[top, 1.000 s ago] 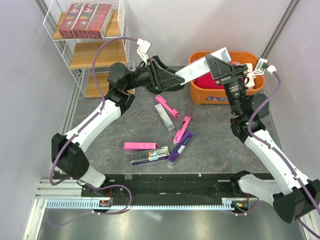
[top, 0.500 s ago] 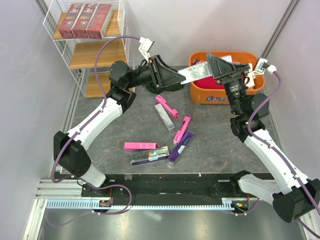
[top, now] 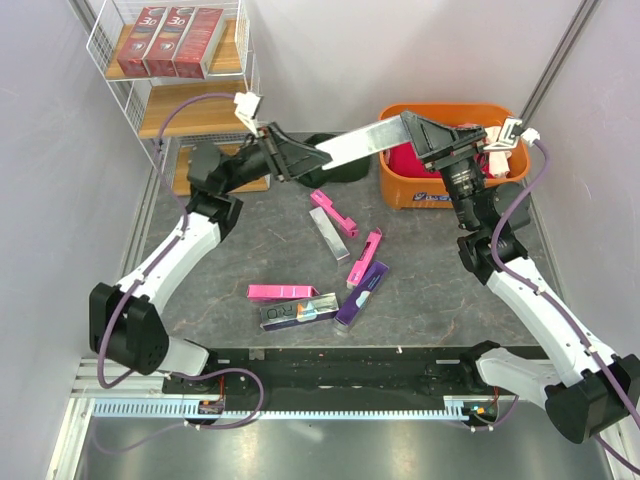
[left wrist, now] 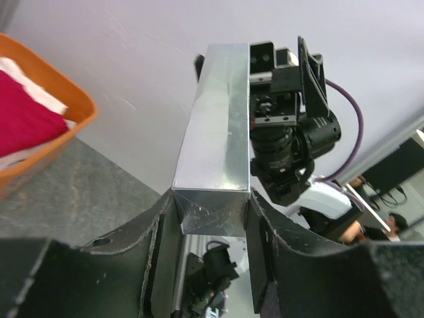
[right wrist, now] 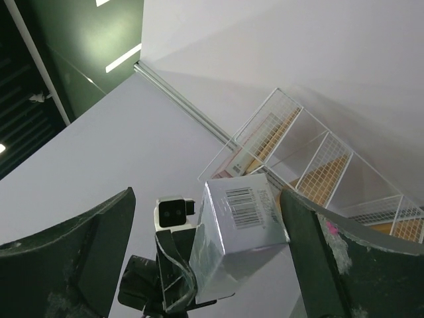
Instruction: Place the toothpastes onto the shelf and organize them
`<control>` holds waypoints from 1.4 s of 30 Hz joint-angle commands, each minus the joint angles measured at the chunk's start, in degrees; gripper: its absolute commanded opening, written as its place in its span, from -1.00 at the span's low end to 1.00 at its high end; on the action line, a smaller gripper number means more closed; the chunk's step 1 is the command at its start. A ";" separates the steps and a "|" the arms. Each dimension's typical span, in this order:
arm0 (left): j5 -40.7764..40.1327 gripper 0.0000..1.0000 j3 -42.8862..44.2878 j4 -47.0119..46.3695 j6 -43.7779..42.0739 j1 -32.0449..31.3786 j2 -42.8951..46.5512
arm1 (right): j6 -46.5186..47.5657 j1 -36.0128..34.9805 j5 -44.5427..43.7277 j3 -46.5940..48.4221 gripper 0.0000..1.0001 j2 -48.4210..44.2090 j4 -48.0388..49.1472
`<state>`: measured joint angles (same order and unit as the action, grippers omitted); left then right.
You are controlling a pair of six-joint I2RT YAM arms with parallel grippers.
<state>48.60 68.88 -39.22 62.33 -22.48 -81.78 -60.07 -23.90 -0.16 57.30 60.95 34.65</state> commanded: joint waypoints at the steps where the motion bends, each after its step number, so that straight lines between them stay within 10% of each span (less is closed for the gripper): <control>1: -3.43 -0.96 -6.29 -8.66 6.75 8.04 3.55 | 1.45 -0.01 -1.15 0.10 0.96 -0.66 2.88; 13: 1.32 -0.96 -26.86 -9.48 12.38 29.85 16.99 | 2.94 -0.01 -1.77 -0.61 0.96 0.93 2.17; 30: 6.33 -0.96 -34.43 -3.67 18.88 60.43 26.32 | 4.35 0.00 -2.21 -0.78 0.96 1.81 1.47; 42: -4.73 -0.96 -32.94 5.21 15.55 64.40 25.09 | 5.32 -0.01 -2.73 -1.05 0.96 1.46 0.41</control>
<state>49.43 32.32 -36.34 79.66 41.41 -57.04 -55.70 -23.88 -2.17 56.66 62.72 34.63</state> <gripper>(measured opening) 0.467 0.982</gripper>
